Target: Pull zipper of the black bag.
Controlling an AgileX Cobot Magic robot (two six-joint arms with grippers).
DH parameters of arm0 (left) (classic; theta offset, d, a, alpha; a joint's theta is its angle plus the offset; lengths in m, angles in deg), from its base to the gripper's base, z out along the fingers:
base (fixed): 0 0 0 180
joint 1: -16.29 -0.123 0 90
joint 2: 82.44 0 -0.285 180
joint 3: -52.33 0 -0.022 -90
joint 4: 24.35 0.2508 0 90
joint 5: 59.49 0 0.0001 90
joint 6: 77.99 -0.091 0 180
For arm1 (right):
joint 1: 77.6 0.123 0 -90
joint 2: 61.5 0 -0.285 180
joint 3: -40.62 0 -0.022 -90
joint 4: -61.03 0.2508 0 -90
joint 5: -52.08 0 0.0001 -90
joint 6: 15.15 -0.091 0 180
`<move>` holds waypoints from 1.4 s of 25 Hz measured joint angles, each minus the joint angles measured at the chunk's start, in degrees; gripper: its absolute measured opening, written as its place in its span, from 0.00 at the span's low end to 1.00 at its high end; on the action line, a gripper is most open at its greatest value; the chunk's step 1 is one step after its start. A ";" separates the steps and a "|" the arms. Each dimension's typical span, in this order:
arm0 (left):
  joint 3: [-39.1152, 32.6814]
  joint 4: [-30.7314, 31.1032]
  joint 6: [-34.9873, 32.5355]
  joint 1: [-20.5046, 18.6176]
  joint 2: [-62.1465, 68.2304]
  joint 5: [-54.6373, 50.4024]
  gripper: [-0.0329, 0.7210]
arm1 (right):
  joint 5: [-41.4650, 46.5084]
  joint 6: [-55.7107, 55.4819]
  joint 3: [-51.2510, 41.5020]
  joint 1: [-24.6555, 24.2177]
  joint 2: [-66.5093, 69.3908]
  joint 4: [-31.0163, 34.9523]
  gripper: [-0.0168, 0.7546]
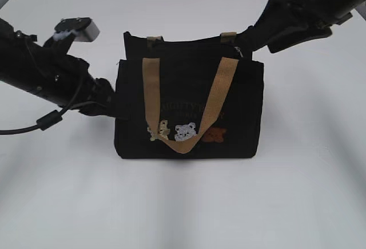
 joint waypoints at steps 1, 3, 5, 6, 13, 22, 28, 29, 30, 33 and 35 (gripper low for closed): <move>0.00 7.48 10.16 0.02 -1.13 0.00 0.43 | 0.96 -1.66 0.00 0.02 -1.08 -1.45 0.53; 0.00 19.29 28.94 0.02 -3.98 -0.29 0.35 | 2.75 -6.66 0.00 0.07 -3.90 -6.67 0.52; -0.96 25.47 38.01 0.02 -7.07 -0.25 0.32 | 4.13 -10.92 -0.49 0.08 -6.70 -11.97 0.51; -1.90 26.85 40.37 0.02 -9.06 -0.14 0.32 | 4.96 -12.59 -1.40 0.08 -8.56 -14.52 0.51; -13.52 28.78 48.32 0.02 -27.69 -0.15 0.31 | 7.11 -15.30 -19.56 0.08 -28.80 -24.66 0.51; -19.81 36.48 61.50 0.02 -61.44 -14.29 0.31 | 5.62 -15.42 -39.95 0.08 -59.47 -29.61 0.51; -19.91 49.23 66.33 0.02 -77.19 -23.42 0.31 | 4.28 -15.42 -46.54 0.08 -71.52 -30.10 0.51; -19.91 51.18 66.33 0.02 -79.37 -24.45 0.31 | 4.06 -15.42 -47.65 0.08 -73.24 -30.10 0.51; -19.91 52.41 66.33 0.02 -81.07 -25.01 0.31 | 3.60 -15.42 -48.20 0.08 -74.90 -30.10 0.51; -20.09 54.54 66.72 0.02 -86.40 -25.65 0.31 | 2.40 -15.42 -48.81 0.08 -79.16 -30.05 0.51; -21.44 55.11 66.72 0.02 -89.88 -25.65 0.31 | 2.12 -15.42 -48.81 0.08 -81.86 -30.05 0.51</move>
